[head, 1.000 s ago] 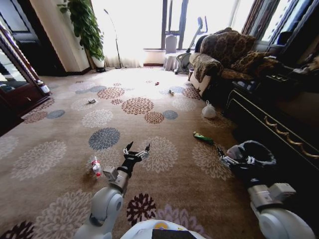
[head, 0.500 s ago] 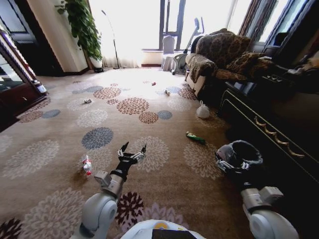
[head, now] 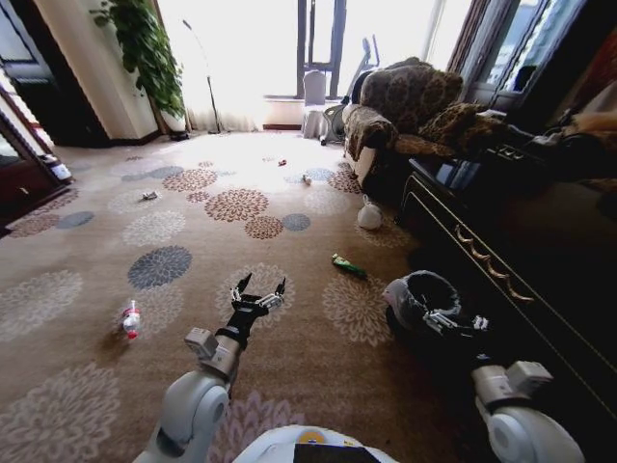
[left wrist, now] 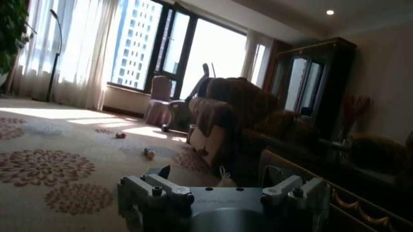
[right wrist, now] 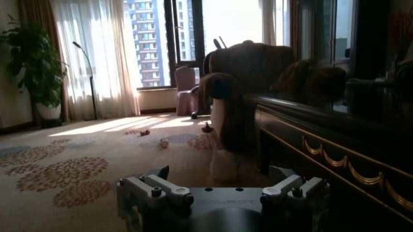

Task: Pick up the trash from the ground and place it into the trash bin.

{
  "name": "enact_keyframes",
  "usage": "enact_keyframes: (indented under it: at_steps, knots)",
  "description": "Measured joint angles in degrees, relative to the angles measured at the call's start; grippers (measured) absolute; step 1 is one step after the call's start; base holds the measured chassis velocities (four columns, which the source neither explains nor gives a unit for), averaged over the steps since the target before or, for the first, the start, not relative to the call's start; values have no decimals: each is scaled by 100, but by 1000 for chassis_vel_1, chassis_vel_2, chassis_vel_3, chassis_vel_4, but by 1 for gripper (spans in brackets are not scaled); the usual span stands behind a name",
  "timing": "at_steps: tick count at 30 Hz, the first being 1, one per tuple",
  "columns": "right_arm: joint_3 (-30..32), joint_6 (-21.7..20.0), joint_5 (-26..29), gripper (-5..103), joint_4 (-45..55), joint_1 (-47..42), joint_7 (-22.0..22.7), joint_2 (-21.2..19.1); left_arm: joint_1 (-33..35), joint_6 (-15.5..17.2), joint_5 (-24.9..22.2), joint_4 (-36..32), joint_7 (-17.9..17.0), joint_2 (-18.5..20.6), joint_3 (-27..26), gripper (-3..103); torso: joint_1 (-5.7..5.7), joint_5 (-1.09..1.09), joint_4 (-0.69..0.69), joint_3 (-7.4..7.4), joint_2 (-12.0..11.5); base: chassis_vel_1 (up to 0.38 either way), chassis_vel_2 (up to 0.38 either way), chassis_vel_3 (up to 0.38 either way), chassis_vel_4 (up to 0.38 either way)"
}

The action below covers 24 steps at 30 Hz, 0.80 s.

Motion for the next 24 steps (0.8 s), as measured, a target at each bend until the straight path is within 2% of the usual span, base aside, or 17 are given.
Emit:
enact_keyframes:
  at_steps: [6,7,9,10,13,16,24]
  knots:
    - [-189,83,-95,100,188,-73,-21,177,-23,7,-6,71,3,13,34,100,0,-2,0,0,0,-71,-119,87,98]
    - [-183,83,-91,100,178,-63,-35,160,-52,8,-14,103,3,38,43,100,1,-15,-1,0,0,61,58,-39,-34]
    - [-154,83,-72,100,136,-43,-59,115,-67,9,-17,120,2,54,42,100,1,-17,1,0,0,61,58,-53,-36]
    - [-107,30,-26,100,69,-14,-89,44,-74,9,-23,136,2,71,31,100,1,-7,2,0,0,84,92,-45,-86]
    - [-81,-64,41,100,-4,20,-110,-31,-78,9,-25,150,2,76,11,100,2,-9,2,0,-1,31,47,-30,-57]
    - [-107,-101,47,100,-43,87,-173,-35,-83,9,-33,159,1,0,13,100,2,-1,0,0,0,0,0,0,0]
    - [-145,-136,8,100,-42,113,-281,-69,-82,21,-31,184,5,-54,78,100,1,-6,0,-1,0,-19,23,19,-31]
